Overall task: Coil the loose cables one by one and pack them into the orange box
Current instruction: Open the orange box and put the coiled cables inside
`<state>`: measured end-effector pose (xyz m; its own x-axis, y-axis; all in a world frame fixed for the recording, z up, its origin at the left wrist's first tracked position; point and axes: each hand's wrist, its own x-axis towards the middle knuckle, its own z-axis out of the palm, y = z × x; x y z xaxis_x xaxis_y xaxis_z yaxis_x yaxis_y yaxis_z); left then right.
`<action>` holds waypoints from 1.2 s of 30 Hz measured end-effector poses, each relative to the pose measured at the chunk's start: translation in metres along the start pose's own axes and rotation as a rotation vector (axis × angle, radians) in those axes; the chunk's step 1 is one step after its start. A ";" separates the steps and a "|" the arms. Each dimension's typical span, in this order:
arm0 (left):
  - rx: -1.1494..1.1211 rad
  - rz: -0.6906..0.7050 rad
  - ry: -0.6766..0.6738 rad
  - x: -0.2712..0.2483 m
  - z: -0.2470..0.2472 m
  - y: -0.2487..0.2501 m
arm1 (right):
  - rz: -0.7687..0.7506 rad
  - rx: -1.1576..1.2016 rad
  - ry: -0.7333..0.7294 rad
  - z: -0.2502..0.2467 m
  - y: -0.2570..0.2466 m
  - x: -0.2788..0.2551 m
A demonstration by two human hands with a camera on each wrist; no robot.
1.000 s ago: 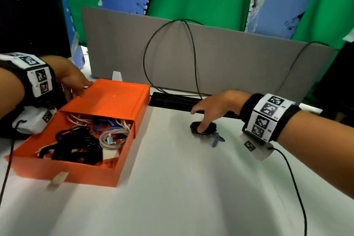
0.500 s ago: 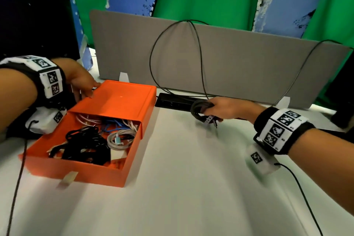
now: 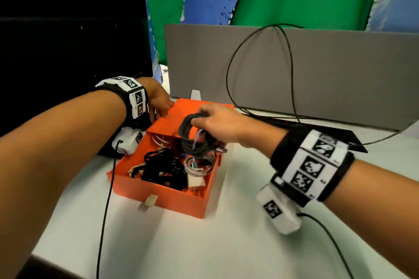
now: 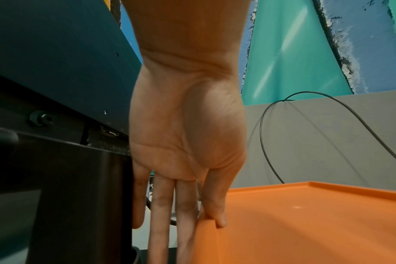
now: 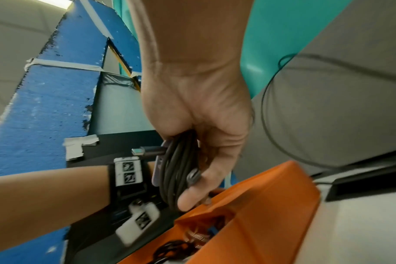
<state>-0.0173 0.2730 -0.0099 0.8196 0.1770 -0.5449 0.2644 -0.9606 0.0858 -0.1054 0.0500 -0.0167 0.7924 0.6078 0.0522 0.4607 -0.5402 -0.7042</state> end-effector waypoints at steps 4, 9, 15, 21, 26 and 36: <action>-0.025 -0.018 0.006 -0.002 0.001 0.001 | -0.316 -0.662 0.180 0.049 -0.015 0.008; 0.032 -0.015 -0.008 0.004 -0.003 -0.002 | -0.175 -0.854 -0.301 0.081 -0.013 -0.013; 0.049 0.017 -0.001 0.005 -0.005 -0.005 | -0.144 -0.902 -0.299 0.075 -0.019 -0.015; 0.051 0.013 -0.011 0.003 -0.004 -0.003 | -0.119 -0.977 -0.165 0.085 -0.027 -0.016; 0.078 0.019 -0.017 0.004 -0.004 -0.004 | -0.099 -0.827 -0.295 0.089 -0.030 -0.037; 0.093 0.016 -0.017 0.008 -0.006 -0.006 | -0.092 -0.812 -0.387 0.076 -0.007 -0.031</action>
<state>-0.0091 0.2817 -0.0101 0.8145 0.1582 -0.5582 0.2023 -0.9792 0.0177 -0.1637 0.0794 -0.0676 0.6160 0.7429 -0.2619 0.7724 -0.6350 0.0155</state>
